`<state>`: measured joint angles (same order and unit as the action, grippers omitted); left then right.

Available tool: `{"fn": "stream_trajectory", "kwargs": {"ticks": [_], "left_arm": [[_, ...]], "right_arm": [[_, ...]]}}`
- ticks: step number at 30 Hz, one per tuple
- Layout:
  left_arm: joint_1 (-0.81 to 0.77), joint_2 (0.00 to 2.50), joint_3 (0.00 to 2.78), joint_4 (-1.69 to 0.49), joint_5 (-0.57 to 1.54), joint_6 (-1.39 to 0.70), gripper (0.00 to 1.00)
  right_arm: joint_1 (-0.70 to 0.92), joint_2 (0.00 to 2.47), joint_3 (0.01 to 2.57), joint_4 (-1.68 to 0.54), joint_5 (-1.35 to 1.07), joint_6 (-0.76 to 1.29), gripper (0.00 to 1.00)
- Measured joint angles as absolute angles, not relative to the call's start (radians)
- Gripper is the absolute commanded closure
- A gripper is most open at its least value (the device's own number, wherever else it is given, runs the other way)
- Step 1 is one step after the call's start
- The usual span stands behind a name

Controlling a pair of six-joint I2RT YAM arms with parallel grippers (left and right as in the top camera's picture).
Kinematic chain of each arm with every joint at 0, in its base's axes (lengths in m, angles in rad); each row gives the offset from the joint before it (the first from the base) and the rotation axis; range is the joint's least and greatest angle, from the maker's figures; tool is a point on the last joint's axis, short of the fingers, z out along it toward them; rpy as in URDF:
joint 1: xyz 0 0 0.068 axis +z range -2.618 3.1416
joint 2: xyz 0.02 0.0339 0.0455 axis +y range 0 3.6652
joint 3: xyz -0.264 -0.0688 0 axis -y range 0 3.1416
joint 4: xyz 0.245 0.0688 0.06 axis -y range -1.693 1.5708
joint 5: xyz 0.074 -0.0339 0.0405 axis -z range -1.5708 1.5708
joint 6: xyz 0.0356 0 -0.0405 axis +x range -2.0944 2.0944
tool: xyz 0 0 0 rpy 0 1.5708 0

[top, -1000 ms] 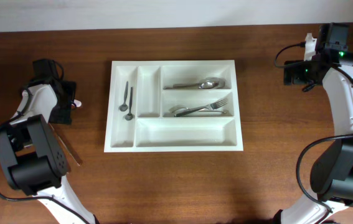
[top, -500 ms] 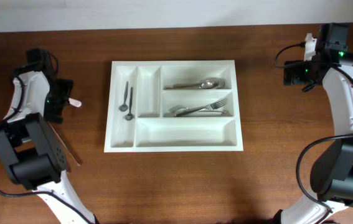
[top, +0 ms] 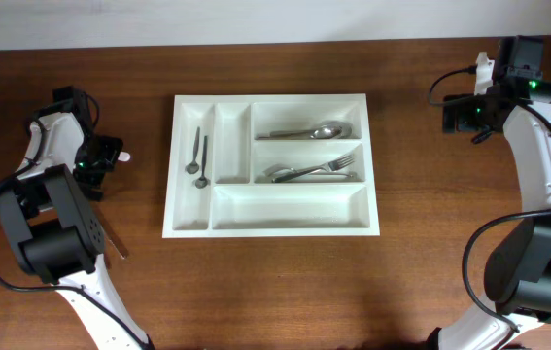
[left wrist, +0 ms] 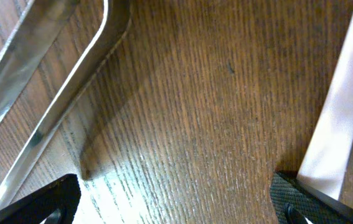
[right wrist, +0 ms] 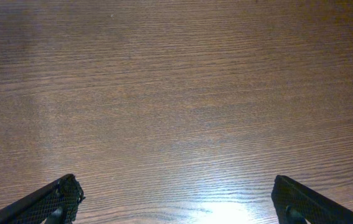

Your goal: Pack container

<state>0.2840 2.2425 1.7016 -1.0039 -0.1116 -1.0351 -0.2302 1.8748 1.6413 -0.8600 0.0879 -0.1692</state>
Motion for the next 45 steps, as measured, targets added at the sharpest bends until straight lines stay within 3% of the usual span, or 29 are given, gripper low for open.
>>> {"fn": "stream_trajectory", "kwargs": {"ticks": [21,33,36,45], "left_arm": [[0.247,2.268,1.747,-0.927,-0.067,-0.975,0.00],[0.247,2.268,1.752,-0.770,-0.032,-0.975,0.00],[0.249,2.268,1.752,-0.740,-0.021,-0.975,0.06],[0.287,2.274,1.759,-0.786,-0.010,-0.976,0.06]], "right_arm": [[-0.230,1.875,1.641,-0.860,0.088,-0.169,0.01],[-0.230,1.875,1.641,-0.860,0.088,-0.170,0.01],[-0.230,1.875,1.641,-0.860,0.088,-0.169,0.01],[-0.230,1.875,1.641,-0.860,0.088,-0.169,0.01]]}}
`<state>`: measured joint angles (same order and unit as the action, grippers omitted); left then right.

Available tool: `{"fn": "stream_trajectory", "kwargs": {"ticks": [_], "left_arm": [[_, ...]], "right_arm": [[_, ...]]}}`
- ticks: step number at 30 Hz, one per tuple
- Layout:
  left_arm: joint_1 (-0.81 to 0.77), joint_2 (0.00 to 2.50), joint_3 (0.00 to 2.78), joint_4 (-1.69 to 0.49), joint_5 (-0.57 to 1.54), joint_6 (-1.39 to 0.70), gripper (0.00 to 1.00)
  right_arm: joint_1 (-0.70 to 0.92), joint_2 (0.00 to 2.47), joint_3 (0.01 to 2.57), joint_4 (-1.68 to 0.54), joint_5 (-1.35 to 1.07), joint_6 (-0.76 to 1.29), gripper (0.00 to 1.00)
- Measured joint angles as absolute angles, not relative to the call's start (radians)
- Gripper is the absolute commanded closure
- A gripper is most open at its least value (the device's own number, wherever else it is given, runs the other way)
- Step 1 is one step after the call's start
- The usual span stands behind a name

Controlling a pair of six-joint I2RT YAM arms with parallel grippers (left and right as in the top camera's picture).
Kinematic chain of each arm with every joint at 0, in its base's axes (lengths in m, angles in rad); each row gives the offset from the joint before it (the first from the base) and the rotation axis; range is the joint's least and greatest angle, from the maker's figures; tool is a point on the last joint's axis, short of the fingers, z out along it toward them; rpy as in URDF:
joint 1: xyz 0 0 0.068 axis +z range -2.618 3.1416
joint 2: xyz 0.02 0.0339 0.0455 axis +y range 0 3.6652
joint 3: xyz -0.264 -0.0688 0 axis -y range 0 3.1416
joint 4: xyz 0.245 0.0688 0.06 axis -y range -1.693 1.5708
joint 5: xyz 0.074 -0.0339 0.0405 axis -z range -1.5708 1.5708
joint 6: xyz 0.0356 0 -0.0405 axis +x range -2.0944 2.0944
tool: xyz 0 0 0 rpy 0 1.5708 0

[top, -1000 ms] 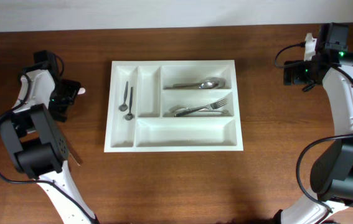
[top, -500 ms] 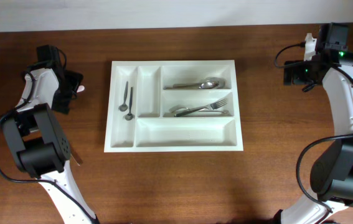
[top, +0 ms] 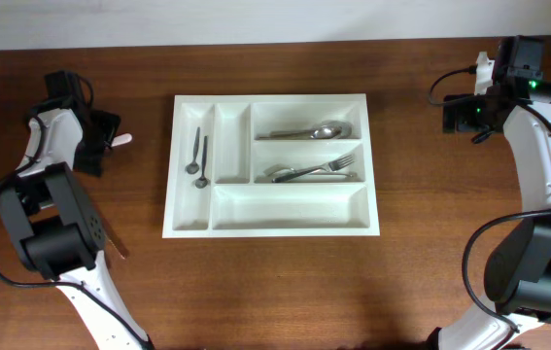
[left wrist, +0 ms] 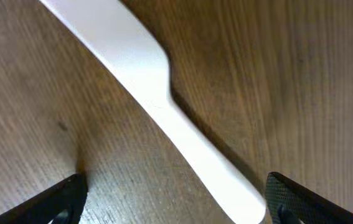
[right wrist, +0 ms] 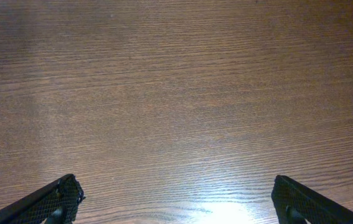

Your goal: Pack container

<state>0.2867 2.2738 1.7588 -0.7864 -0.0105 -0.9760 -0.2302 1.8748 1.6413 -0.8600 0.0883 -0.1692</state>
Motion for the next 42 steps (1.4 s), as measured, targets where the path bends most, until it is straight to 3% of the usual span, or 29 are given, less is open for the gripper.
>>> {"fn": "stream_trajectory", "kwargs": {"ticks": [9,16,18,33,39,42], "left_arm": [[0.289,2.288,1.781,-0.852,-0.011,-0.976,0.06],[0.304,2.291,1.781,-0.752,0.004,-0.987,0.05],[0.311,2.291,1.781,-0.728,0.029,-0.981,0.00],[0.314,2.283,1.782,-0.722,0.105,-0.877,0.00],[0.310,2.140,1.779,-0.717,0.105,-0.831,0.00],[0.305,2.061,1.779,-0.635,0.105,-0.708,0.01]], "right_arm": [[-0.230,1.875,1.641,-0.860,0.088,-0.170,0.01],[-0.230,1.875,1.641,-0.860,0.088,-0.169,0.01],[-0.230,1.875,1.641,-0.860,0.088,-0.170,0.01],[-0.230,1.875,1.641,-0.860,0.088,-0.170,0.01],[-0.230,1.875,1.641,-0.860,0.088,-0.169,0.01],[-0.230,1.875,1.641,-0.860,0.088,-0.170,0.01]]}}
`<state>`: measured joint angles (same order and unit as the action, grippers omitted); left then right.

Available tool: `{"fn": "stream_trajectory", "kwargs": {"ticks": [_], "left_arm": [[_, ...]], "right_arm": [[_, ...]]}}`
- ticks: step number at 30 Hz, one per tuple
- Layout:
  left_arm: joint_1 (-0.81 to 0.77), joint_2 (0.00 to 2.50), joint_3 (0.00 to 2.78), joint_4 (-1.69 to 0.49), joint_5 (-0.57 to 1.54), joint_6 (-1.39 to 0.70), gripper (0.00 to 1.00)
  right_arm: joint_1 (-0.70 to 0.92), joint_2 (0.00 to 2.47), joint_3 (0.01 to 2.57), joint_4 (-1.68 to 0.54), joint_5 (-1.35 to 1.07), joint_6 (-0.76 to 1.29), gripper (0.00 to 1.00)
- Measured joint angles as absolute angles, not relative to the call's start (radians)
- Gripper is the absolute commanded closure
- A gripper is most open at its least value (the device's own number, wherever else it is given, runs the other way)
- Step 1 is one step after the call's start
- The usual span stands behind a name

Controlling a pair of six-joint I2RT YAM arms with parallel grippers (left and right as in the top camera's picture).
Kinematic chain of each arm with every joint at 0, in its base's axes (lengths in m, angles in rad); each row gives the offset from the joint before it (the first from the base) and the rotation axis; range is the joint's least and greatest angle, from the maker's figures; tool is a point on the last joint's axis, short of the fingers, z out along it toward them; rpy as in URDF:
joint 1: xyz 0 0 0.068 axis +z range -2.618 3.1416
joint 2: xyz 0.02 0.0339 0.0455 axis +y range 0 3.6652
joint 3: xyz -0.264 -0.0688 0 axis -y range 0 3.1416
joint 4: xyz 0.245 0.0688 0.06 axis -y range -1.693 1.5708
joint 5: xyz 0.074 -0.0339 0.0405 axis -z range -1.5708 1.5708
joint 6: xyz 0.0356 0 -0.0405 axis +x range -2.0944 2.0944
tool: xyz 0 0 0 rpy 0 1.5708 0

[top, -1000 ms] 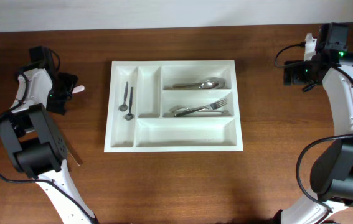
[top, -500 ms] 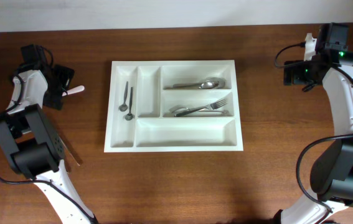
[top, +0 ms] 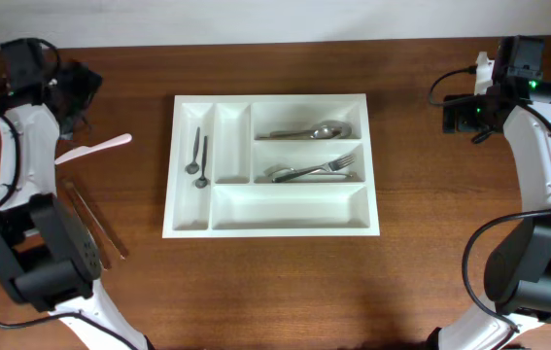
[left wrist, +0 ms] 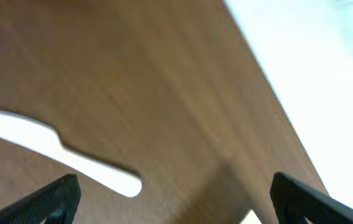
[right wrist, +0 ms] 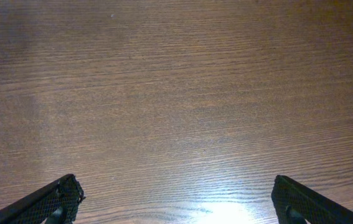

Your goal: Pack container

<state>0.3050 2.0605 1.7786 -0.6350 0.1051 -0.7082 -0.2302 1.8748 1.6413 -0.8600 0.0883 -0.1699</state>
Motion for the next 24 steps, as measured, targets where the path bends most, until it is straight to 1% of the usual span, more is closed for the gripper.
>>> {"fn": "stream_trajectory", "kwargs": {"ticks": [4,9,13,16,20,24], "left_arm": [[0.294,2.057,1.779,-0.612,0.099,-0.553,0.00],[0.290,2.059,1.779,-0.608,0.027,-0.347,0.00],[0.290,2.072,1.779,-0.604,-0.025,-0.115,0.00],[0.290,2.110,1.779,-0.603,-0.035,0.017,0.01],[0.290,2.178,1.779,-0.605,-0.039,0.107,0.00],[0.290,2.213,1.778,-0.615,-0.038,0.135,0.00]], "right_arm": [[-0.230,1.875,1.641,-0.860,0.088,-0.170,0.01],[-0.230,1.875,1.641,-0.860,0.088,-0.169,0.01],[-0.230,1.875,1.641,-0.860,0.088,-0.170,0.01],[-0.230,1.875,1.641,-0.860,0.088,-0.169,0.01],[-0.230,1.875,1.641,-0.860,0.088,-0.169,0.01],[-0.230,1.875,1.641,-0.860,0.088,-0.170,0.01]]}}
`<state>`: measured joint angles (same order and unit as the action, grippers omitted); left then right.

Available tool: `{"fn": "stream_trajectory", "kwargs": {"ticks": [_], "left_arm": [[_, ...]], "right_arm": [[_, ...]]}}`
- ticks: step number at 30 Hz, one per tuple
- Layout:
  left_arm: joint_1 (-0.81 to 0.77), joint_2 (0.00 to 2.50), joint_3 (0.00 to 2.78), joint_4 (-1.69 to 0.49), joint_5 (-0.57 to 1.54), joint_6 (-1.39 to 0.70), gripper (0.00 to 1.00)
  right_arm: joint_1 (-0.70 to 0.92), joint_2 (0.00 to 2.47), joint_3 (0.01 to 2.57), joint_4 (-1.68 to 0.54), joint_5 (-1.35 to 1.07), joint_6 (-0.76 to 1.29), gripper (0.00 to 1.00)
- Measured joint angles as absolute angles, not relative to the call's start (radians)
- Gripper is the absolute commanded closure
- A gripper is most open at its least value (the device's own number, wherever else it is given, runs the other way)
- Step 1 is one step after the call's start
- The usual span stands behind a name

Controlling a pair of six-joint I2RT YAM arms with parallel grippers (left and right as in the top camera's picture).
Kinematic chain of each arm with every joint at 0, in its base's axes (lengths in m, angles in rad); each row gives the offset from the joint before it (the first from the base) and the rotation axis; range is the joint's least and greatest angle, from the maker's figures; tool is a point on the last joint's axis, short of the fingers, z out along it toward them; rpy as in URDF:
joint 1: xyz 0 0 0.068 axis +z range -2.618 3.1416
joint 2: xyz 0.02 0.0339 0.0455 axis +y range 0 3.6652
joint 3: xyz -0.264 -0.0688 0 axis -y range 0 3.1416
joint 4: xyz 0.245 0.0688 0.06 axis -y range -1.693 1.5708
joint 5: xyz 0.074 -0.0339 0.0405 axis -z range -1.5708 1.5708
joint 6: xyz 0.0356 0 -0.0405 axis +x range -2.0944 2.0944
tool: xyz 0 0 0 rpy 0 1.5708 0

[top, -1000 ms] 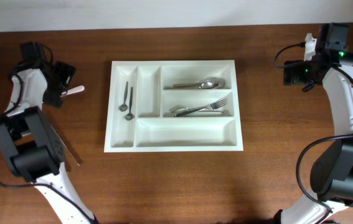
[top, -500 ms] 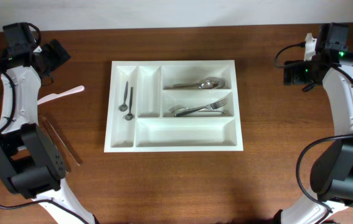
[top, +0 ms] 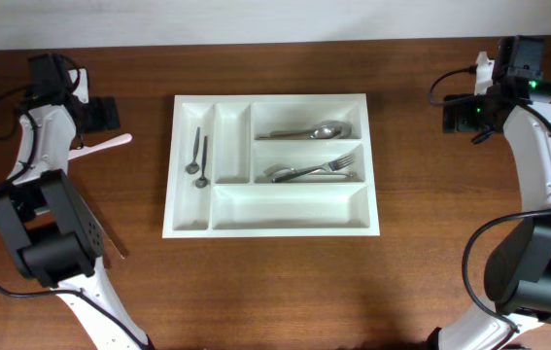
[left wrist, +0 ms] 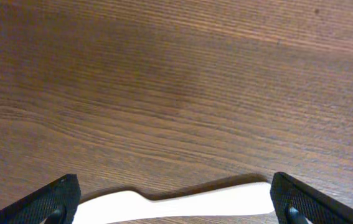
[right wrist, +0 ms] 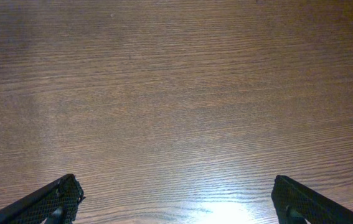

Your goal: Pack container

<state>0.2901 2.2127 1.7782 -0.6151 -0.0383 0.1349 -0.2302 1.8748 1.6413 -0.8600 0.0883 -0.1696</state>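
The white cutlery tray (top: pixel 362 219) sits mid-table, holding two small spoons (top: pixel 197 152) in its left slot, a large spoon (top: pixel 312 130) at the upper right and forks (top: pixel 314 172) below it. A white plastic utensil (top: pixel 100 146) lies flat on the wood left of the tray. My left gripper (top: pixel 102 114) hovers open just behind it; in the left wrist view the utensil (left wrist: pixel 182 198) stretches across between the fingertips (left wrist: pixel 55 198). My right gripper (top: pixel 456 115) stands open over bare wood at the far right, nothing between its fingers (right wrist: pixel 55 199).
A thin brown stick (top: pixel 117 245) shows on the table near the left arm's base, mostly hidden by the arm. The tray's long bottom slot (top: pixel 290 206) and narrow second slot (top: pixel 228 146) hold nothing.
My left gripper has come from the far back-left corner to just behind the white utensil, which now lies between its open fingertips. The right arm has not moved.
My left gripper was first low over the wood between metal pieces and the white utensil, then right over the utensil, then away at the back-left corner, and is now behind the utensil again. The utensil stayed on the table. The right arm kept still.
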Motion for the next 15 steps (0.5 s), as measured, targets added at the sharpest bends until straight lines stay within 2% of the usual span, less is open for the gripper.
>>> {"fn": "stream_trajectory", "kwargs": {"ticks": [15], "left_arm": [[0.290,2.273,1.776,-0.724,-0.038,0.142,0.00]], "right_arm": [[-0.230,1.875,1.641,-0.860,0.088,-0.169,0.01]]}}
